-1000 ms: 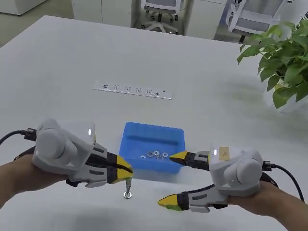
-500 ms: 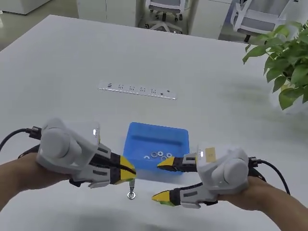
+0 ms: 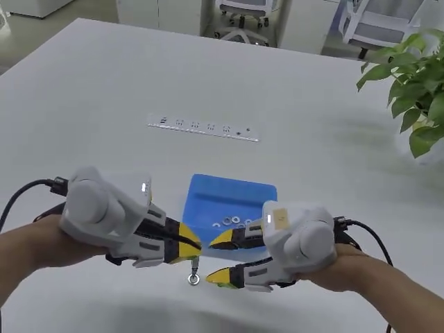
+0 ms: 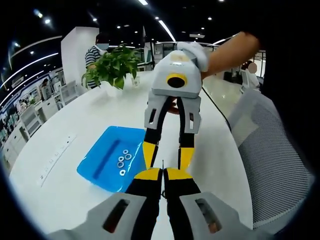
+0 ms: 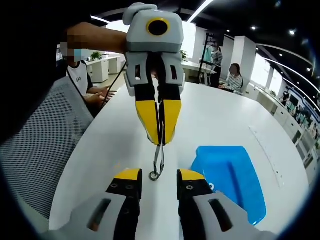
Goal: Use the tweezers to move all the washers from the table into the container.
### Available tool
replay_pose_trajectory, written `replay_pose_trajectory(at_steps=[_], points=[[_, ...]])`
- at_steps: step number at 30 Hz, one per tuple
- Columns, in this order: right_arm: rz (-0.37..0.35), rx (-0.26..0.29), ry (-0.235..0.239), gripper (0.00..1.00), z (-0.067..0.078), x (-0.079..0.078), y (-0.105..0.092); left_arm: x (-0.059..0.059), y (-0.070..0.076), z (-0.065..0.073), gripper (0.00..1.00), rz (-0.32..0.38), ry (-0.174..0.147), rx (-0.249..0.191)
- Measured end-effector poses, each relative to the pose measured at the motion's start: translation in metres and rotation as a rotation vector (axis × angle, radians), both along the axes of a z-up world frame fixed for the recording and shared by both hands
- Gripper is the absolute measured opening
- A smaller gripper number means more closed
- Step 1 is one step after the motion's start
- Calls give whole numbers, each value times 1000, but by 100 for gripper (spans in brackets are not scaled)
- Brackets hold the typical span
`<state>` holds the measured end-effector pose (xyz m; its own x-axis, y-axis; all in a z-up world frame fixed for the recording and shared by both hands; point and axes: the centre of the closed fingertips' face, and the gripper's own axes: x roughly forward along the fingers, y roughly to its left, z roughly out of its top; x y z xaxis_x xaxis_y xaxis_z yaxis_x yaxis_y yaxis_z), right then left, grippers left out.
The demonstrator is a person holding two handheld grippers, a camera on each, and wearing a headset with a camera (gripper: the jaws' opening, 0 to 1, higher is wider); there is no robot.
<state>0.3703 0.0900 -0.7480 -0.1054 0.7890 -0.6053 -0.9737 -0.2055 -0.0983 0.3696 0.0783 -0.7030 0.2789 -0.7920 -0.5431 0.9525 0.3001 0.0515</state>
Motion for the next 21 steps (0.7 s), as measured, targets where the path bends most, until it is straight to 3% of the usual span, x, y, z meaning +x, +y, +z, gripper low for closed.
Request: replay_pose_trajectory(at_steps=[17,21], points=[[68,-30,-6,10,-11,-4,17,-1,0,0,5,-33,0,21],[78,-36,-10,10,-14,-4,20,0,0,0,5,-35,1,24]])
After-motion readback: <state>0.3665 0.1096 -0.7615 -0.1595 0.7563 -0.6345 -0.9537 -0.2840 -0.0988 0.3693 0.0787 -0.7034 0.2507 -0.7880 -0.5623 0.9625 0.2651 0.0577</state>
